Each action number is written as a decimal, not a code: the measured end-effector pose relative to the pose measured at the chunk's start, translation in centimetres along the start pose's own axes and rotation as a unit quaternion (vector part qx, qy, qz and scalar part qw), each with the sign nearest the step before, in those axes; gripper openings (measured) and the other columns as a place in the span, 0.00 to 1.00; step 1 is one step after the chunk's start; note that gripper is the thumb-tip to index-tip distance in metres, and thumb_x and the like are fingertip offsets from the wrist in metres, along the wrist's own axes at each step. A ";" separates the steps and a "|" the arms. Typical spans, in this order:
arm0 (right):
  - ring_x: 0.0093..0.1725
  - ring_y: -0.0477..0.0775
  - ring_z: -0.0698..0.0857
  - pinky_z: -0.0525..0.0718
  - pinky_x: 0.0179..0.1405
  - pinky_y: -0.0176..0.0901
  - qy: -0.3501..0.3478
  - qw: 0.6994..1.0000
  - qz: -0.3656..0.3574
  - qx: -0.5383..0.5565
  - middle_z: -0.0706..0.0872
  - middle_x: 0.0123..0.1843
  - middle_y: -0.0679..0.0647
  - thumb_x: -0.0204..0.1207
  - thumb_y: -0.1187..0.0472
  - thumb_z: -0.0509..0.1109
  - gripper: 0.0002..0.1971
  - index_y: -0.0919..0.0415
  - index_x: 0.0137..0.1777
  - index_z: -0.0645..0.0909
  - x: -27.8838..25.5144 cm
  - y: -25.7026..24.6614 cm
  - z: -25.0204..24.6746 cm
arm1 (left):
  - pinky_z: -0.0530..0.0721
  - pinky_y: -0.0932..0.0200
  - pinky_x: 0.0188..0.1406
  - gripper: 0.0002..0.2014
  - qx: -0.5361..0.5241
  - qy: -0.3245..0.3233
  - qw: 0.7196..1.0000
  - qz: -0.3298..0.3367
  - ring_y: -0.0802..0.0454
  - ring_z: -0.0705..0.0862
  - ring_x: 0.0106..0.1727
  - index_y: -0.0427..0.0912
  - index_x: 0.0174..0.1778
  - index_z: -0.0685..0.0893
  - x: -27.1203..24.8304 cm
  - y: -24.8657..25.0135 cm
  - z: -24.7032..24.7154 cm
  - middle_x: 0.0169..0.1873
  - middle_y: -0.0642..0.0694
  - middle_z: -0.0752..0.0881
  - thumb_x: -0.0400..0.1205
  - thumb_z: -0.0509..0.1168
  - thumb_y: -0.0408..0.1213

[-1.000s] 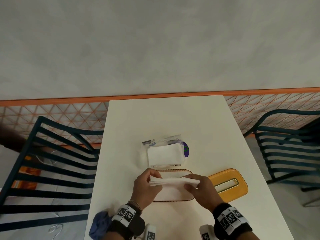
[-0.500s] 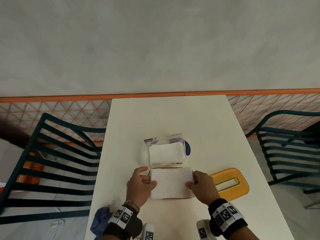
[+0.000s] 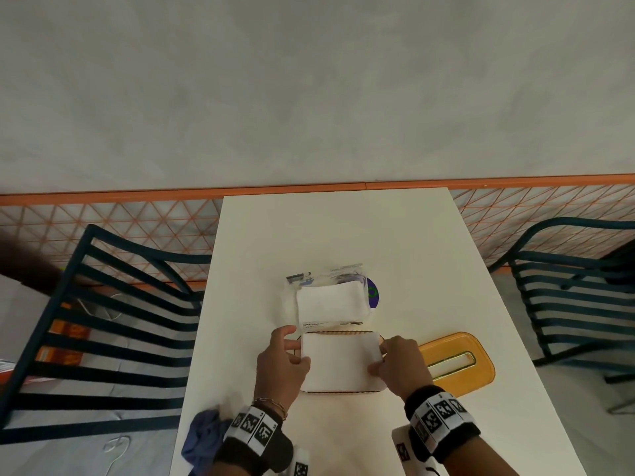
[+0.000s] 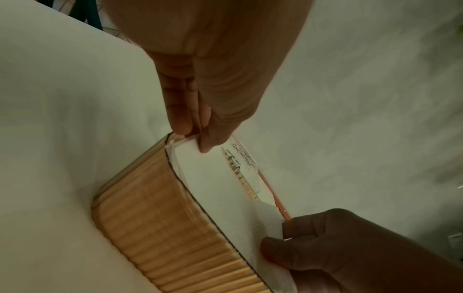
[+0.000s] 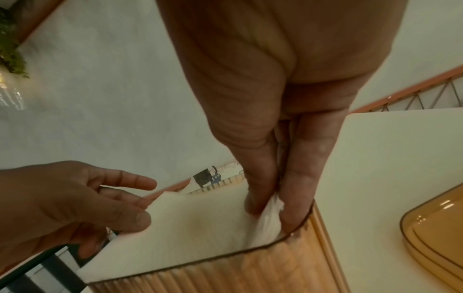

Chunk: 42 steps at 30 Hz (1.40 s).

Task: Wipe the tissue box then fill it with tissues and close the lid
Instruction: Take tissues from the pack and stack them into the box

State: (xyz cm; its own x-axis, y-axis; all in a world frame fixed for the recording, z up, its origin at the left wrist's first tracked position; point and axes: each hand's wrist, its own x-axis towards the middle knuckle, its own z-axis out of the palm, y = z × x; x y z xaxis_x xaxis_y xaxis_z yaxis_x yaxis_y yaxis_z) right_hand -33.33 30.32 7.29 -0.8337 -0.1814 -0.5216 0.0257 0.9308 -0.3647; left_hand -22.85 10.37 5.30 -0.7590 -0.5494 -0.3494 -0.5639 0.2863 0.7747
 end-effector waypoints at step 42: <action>0.55 0.61 0.86 0.86 0.50 0.50 -0.033 0.957 -0.197 -0.210 0.76 0.67 0.56 0.71 0.57 0.80 0.32 0.60 0.73 0.71 1.1 -1.6 1.8 | 0.70 0.48 0.70 0.43 0.481 -0.149 0.838 0.209 0.45 0.78 0.68 0.48 0.73 0.74 2.7 2.8 2.7 0.66 0.49 0.84 0.67 0.76 0.66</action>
State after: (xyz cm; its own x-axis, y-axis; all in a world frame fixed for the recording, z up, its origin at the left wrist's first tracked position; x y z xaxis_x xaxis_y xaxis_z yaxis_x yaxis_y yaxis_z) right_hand -33.30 28.03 5.88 -0.6968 -0.5507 -0.4596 -0.5182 0.8295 -0.2082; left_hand -27.41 11.78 5.12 -0.9224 -0.0647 -0.3808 -0.1218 0.9843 0.1279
